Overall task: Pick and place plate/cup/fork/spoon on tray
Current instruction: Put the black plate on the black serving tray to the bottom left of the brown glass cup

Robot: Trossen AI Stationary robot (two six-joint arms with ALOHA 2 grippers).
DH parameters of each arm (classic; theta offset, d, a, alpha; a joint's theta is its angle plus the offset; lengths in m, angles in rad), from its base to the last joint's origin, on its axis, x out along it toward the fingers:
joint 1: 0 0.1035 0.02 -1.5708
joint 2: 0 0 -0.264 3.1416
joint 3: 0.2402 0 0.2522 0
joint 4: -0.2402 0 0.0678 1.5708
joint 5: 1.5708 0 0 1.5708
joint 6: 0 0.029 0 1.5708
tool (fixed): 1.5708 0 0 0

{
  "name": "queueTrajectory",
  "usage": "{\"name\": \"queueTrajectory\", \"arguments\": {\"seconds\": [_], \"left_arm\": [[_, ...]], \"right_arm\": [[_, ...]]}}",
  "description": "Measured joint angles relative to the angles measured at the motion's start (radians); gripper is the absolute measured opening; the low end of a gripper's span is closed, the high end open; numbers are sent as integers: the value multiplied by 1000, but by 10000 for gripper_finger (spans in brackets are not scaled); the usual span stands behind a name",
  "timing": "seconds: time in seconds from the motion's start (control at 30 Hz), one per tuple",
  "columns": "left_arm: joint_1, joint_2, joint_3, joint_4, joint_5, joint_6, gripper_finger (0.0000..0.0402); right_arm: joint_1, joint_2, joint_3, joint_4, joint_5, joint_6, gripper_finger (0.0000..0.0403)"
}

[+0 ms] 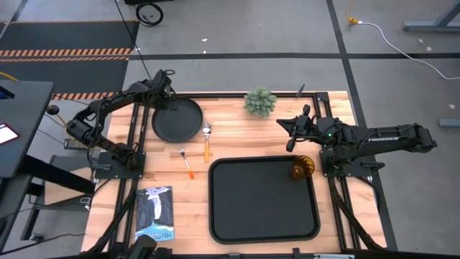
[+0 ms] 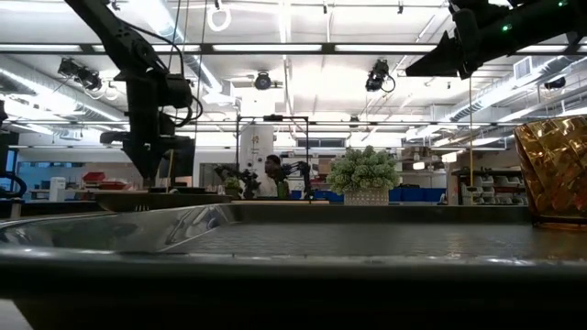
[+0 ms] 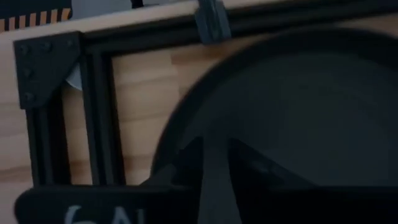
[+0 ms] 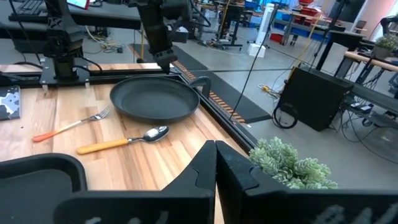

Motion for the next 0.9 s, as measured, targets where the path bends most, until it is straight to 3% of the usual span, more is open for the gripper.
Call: {"name": "queueTrajectory", "arguments": {"seconds": [0.27,0.4,0.53,0.9], "left_arm": [[39,0,0,58,42,-7,109],[19,0,0,15,178,50,113],[-73,0,0,-83,273,93,110],[-378,0,-1,-377,279,8,94]], "right_arm": [[0,0,0,17,-52,0,9],[0,0,0,16,-53,0,9],[0,0,0,22,-53,0,9],[0,0,0,22,-52,1,9]]}}
